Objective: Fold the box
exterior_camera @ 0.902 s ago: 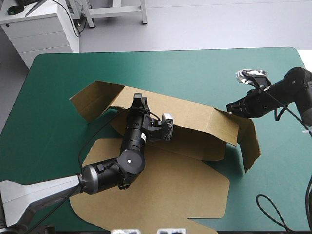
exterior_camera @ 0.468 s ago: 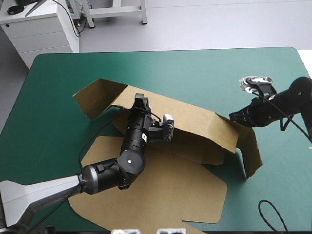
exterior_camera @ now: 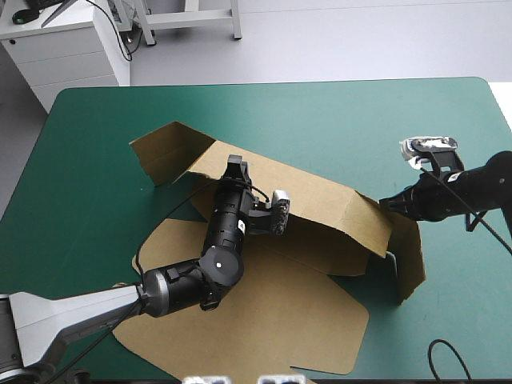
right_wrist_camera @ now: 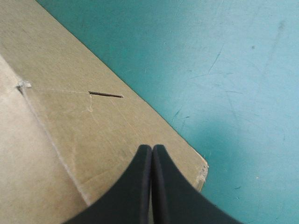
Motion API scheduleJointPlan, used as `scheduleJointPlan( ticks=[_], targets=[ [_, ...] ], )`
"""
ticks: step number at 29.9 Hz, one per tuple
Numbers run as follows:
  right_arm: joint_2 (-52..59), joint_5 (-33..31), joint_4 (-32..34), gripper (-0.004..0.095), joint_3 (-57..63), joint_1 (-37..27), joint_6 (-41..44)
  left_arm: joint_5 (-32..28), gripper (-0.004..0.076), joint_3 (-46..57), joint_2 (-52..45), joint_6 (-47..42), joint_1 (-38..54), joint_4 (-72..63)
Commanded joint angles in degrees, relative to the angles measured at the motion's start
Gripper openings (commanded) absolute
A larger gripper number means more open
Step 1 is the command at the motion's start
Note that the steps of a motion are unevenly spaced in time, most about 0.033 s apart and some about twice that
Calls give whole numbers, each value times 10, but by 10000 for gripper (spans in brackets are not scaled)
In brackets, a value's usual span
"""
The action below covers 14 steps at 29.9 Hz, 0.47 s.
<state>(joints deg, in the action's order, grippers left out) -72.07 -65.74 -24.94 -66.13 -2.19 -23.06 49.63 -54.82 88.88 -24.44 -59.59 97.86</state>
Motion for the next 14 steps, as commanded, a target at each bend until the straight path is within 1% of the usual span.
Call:
scheduleJointPlan(
  ticks=[1,6,14],
  targets=[
    [22,-2,-16,-14,23,-2,-3,33,-8,-17,-16,-7,1,42],
    [51,40,-17,-14,77,-2,-3,33,-8,-17,-16,-7,1,42],
    [113,54,-24,-14,111,-2,1,33,-8,-17,-16,-7,1,42]
  ],
)
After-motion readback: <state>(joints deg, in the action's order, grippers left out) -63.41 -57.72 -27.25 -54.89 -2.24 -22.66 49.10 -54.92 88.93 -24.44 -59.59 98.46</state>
